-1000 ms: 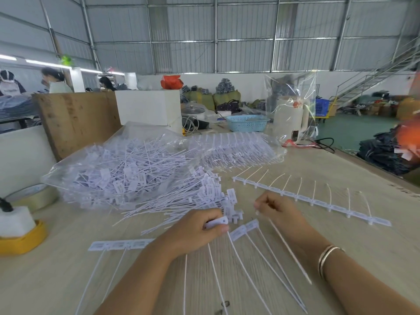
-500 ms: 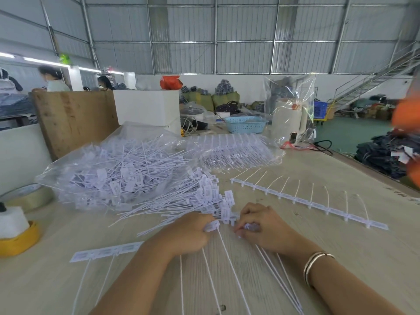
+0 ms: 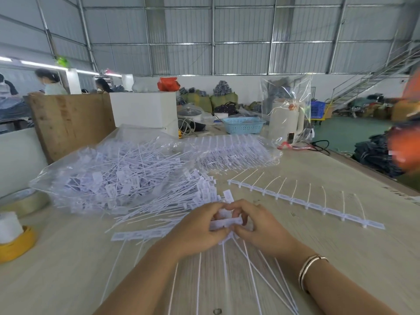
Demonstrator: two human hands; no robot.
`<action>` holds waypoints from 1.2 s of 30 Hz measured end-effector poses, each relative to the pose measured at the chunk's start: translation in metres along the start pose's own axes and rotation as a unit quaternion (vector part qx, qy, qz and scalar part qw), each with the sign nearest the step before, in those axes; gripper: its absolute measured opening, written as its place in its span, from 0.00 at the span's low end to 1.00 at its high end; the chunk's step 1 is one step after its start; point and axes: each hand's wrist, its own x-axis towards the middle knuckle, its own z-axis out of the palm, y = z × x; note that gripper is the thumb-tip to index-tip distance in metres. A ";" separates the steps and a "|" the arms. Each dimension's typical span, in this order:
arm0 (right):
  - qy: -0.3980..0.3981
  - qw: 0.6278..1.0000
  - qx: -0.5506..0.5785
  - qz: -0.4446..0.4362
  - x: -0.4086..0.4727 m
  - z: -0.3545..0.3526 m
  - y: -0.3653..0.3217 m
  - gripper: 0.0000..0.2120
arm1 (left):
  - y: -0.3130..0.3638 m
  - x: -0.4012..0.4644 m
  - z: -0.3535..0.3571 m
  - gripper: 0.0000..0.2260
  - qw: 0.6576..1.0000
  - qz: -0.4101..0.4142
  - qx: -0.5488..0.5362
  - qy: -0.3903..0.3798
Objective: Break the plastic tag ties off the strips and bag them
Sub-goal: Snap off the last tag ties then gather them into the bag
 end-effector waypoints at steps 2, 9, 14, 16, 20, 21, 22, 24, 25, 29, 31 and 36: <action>0.014 1.000 -0.003 0.006 0.000 0.001 0.003 0.15 | -0.009 -0.005 -0.002 0.12 0.999 -0.004 0.046 0.019; -0.028 0.998 -0.038 -0.028 0.001 0.002 -0.001 0.10 | -0.011 -0.010 -0.002 0.11 0.991 0.007 0.125 0.056; -0.003 0.997 -0.074 -0.034 0.002 0.001 -0.003 0.07 | -0.011 -0.010 -0.001 0.13 0.990 0.027 0.123 0.057; 0.002 0.997 -0.071 -0.038 0.003 0.000 -0.004 0.07 | -0.011 -0.011 -0.001 0.12 0.990 0.034 0.120 0.061; 0.013 0.998 -0.056 -0.039 0.003 0.001 -0.007 0.08 | -0.014 -0.010 -0.005 0.11 0.992 0.044 0.101 0.060; 0.018 0.998 -0.050 -0.038 0.003 0.001 -0.007 0.08 | -0.014 -0.010 -0.005 0.10 0.993 0.048 0.095 0.061; 0.022 0.998 -0.042 -0.037 0.002 0.001 -0.007 0.09 | -0.014 -0.010 -0.006 0.10 0.993 0.052 0.091 0.062; 0.027 0.998 -0.029 -0.039 0.002 0.002 -0.006 0.08 | -0.015 -0.010 -0.006 0.10 0.993 0.057 0.087 0.064; 0.026 0.999 -0.022 -0.039 0.003 0.002 -0.005 0.07 | -0.014 -0.010 -0.007 0.10 0.993 0.059 0.083 0.064; 0.016 0.999 0.023 -0.038 0.003 0.001 -0.003 0.05 | -0.014 -0.010 -0.007 0.09 0.994 0.062 0.062 0.063; 0.012 0.999 0.037 -0.035 0.003 0.002 -0.003 0.05 | -0.013 -0.010 -0.007 0.09 0.995 0.064 0.052 0.063; 0.000 0.997 0.072 -0.004 0.002 0.000 -0.004 0.04 | -0.012 -0.011 -0.007 0.06 0.994 0.075 0.034 0.069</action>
